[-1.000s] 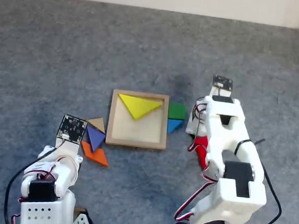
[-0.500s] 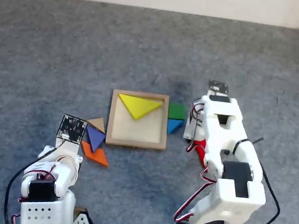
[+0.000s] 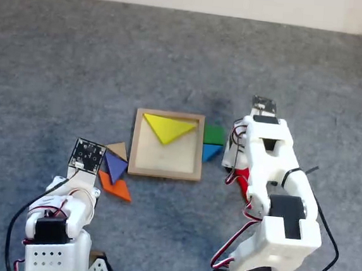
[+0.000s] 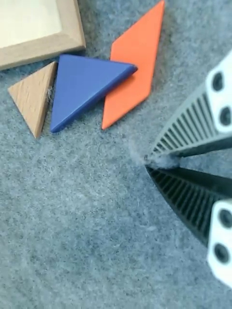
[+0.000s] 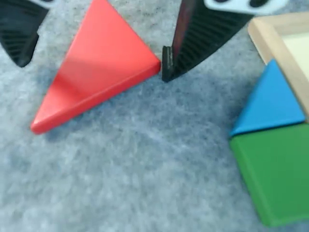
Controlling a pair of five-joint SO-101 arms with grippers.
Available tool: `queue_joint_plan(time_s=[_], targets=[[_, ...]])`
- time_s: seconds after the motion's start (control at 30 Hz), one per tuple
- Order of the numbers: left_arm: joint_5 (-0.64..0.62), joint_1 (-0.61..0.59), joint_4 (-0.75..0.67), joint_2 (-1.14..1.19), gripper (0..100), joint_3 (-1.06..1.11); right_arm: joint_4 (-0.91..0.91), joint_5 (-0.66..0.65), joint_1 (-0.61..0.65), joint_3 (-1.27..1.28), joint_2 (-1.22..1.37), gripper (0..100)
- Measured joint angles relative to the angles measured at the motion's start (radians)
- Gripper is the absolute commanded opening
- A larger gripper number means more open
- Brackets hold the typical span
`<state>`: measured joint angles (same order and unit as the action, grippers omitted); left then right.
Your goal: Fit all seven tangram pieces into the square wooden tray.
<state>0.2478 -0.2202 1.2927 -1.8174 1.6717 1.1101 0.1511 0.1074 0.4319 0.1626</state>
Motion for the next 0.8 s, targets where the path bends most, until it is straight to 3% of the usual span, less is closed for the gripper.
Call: queue_joint_plan(time_s=[0.33,0.8], targets=[[0.0,0.0,0.0,0.0,1,0.0,-0.003,0.0,0.0,0.0,0.0,30.0],[0.0,0.0,0.0,0.0,1,0.0,0.083,-0.095,0.0,-0.063,-0.048,27.7]])
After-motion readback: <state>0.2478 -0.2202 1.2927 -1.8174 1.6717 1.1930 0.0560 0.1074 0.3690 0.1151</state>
